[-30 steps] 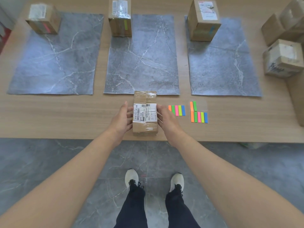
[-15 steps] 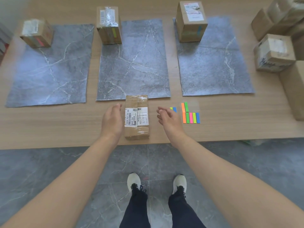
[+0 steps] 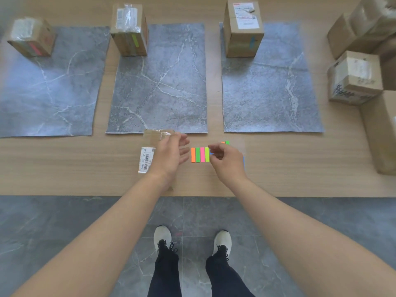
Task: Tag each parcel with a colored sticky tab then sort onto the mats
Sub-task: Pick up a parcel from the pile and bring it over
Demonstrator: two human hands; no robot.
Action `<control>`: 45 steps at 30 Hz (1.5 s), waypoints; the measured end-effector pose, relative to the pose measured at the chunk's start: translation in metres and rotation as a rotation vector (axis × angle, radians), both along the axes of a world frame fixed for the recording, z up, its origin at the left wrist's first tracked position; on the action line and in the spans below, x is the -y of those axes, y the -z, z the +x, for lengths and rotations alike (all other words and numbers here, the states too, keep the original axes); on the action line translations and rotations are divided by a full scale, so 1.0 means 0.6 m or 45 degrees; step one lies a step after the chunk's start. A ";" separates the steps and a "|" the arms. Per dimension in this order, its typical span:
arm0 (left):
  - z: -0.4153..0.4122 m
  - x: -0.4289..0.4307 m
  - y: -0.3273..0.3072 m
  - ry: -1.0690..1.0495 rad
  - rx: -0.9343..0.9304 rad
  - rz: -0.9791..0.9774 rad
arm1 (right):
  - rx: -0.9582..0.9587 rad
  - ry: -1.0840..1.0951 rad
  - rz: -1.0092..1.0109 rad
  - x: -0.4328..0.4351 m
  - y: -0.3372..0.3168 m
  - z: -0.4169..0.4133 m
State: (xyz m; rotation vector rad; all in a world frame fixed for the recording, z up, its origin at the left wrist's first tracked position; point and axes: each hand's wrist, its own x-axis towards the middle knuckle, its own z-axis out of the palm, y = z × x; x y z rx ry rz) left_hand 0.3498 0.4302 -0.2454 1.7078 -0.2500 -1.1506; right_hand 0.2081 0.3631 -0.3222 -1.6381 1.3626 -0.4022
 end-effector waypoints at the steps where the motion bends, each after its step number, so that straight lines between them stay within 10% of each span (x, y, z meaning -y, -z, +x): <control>1: -0.009 0.006 0.010 0.016 -0.027 0.033 | -0.046 -0.093 -0.072 0.008 0.008 -0.002; 30: -0.034 0.013 0.113 0.178 0.129 0.260 | -0.427 -0.917 -0.505 0.073 0.048 0.027; 36: -0.031 0.012 0.123 0.201 0.129 0.273 | -0.294 -0.742 -0.371 0.084 0.050 0.027; 45: -0.042 0.010 0.110 0.348 0.327 0.278 | 0.267 0.282 0.091 0.082 0.033 0.015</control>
